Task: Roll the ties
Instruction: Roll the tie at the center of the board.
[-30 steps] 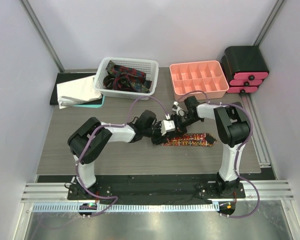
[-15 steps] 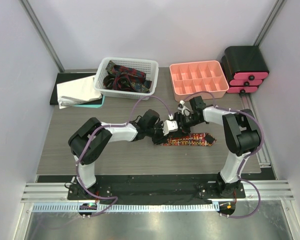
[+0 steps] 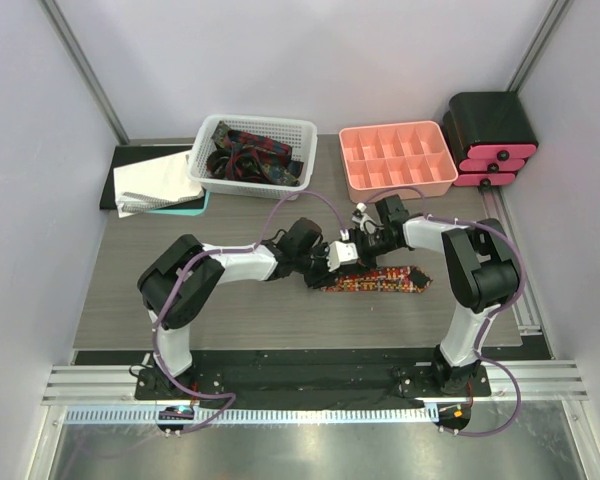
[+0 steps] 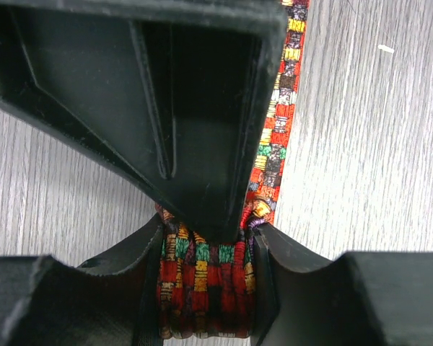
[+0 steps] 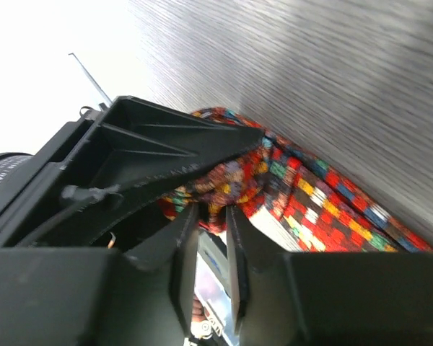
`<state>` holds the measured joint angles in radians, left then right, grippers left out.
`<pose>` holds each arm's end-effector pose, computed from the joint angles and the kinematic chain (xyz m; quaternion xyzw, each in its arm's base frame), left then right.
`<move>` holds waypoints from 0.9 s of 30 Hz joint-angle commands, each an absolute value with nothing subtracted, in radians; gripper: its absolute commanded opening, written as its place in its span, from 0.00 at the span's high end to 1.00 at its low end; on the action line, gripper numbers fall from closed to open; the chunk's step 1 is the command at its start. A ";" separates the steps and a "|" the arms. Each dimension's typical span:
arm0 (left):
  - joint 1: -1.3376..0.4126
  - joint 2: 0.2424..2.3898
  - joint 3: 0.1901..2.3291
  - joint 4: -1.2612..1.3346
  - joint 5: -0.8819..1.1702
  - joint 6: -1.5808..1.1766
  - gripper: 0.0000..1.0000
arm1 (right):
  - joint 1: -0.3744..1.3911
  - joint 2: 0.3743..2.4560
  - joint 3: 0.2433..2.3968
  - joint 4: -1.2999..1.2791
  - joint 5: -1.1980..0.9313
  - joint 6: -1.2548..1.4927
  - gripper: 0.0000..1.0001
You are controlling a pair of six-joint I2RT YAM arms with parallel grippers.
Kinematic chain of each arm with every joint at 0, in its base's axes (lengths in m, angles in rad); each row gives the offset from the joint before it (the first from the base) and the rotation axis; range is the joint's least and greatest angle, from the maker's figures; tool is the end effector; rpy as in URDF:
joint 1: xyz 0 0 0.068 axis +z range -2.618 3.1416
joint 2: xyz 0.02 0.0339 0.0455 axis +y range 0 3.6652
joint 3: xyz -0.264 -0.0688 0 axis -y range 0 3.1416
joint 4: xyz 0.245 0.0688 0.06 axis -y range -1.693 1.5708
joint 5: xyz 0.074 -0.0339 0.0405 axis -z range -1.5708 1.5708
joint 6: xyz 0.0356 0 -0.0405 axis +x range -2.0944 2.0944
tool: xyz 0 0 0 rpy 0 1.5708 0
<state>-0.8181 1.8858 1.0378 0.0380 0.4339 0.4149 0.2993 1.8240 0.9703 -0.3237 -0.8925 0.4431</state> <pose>0.2503 -0.2891 0.1435 0.5895 0.6936 -0.2684 0.3152 0.3065 0.1236 0.1349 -0.0206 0.8885 0.4584 0.0108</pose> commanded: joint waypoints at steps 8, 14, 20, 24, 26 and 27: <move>-0.784 1.898 0.980 -0.054 0.466 0.379 0.86 | 0.210 1.859 0.952 -0.477 -0.712 0.272 0.72; -0.759 1.795 0.922 0.054 0.584 0.380 0.82 | 0.207 1.986 1.015 -0.531 -0.646 0.252 0.74; -0.750 1.759 0.928 0.009 0.643 0.503 0.79 | 0.207 2.014 1.035 -0.540 -0.620 0.256 0.75; -0.752 1.784 0.946 -0.090 0.658 0.598 0.78 | 0.206 2.013 1.043 -0.540 -0.618 0.258 0.76; -0.753 1.828 0.972 -0.136 0.618 0.621 0.79 | 0.206 1.996 1.049 -0.535 -0.638 0.261 0.76; -0.753 1.847 0.989 -0.194 0.580 0.627 0.79 | 0.203 1.982 1.049 -0.526 -0.665 0.267 0.76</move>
